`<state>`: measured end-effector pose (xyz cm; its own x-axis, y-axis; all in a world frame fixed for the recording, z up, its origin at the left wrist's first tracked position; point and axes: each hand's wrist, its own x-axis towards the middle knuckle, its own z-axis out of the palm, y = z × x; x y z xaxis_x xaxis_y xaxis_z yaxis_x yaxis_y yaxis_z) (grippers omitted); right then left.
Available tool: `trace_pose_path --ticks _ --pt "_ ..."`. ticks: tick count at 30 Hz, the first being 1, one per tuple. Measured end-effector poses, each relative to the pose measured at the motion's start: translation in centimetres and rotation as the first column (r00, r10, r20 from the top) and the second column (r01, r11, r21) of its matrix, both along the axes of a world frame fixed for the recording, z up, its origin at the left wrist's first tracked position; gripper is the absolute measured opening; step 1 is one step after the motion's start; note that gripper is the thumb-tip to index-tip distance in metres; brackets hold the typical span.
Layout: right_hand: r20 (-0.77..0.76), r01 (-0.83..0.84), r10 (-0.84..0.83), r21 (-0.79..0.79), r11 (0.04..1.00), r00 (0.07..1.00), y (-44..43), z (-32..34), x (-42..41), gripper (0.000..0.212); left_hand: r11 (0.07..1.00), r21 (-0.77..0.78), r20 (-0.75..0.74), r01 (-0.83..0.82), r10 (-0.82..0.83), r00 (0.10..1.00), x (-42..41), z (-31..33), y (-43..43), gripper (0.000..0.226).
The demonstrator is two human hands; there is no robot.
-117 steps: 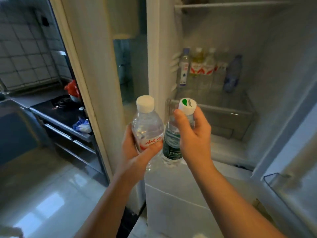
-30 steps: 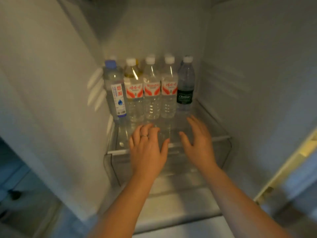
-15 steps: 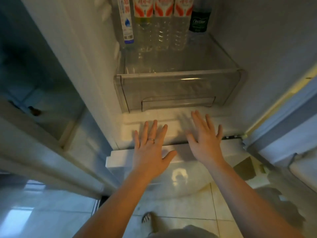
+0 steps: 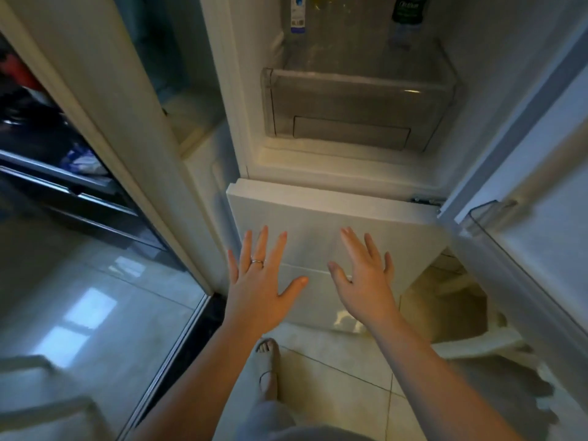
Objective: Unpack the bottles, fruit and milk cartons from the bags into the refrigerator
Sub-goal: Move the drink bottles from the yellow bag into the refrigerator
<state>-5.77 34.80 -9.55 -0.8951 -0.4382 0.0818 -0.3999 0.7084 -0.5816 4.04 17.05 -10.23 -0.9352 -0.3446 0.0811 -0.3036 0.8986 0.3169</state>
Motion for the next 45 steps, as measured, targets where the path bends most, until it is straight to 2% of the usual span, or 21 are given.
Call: trace_pose_path --ticks 7,14,21,24,28,32,38,45 --pt "0.041 -0.128 0.127 0.02 0.992 0.991 3.8 -0.6 8.1 0.063 0.994 0.023 0.044 -0.103 0.102 0.994 9.7 0.4 5.1 0.088" --pt "0.05 -0.216 0.215 0.021 0.976 0.975 6.1 0.0 14.7 0.064 0.977 -0.043 0.114 -0.208 0.212 0.971 17.7 0.6 7.9 0.091" --pt "0.032 -0.245 0.243 0.074 0.967 0.97 10.2 0.3 22.9 0.063 0.973 -0.049 0.124 -0.223 0.228 0.966 26.5 0.6 11.6 0.094" --pt "0.015 -0.225 0.225 0.136 0.965 0.974 13.0 0.4 27.4 0.062 0.977 -0.038 0.124 -0.21 0.213 0.969 30.7 0.1 14.3 0.091" --pt "-0.03 -0.166 0.184 0.318 0.933 0.982 17.6 -0.8 33.3 0.066 0.98 0.007 0.142 -0.199 0.196 0.97 35.9 -1.7 18.2 0.093" --pt "-0.016 -0.131 0.152 0.428 0.894 0.988 22.5 -1.9 37.2 0.071 0.989 0.052 0.167 -0.142 0.131 0.977 39.6 -3.4 22.8 0.092" --pt "0.01 -0.045 0.046 0.492 0.869 0.999 30.8 -2.7 40.9 0.077 0.996 0.084 0.218 -0.012 -0.007 0.976 41.5 -4.4 30.3 0.089" --pt "-0.016 0.059 -0.06 0.52 0.852 0.998 42.0 -3.2 41.0 0.082 0.985 0.12 0.242 0.126 -0.152 0.958 38.9 -3.7 40.9 0.091"
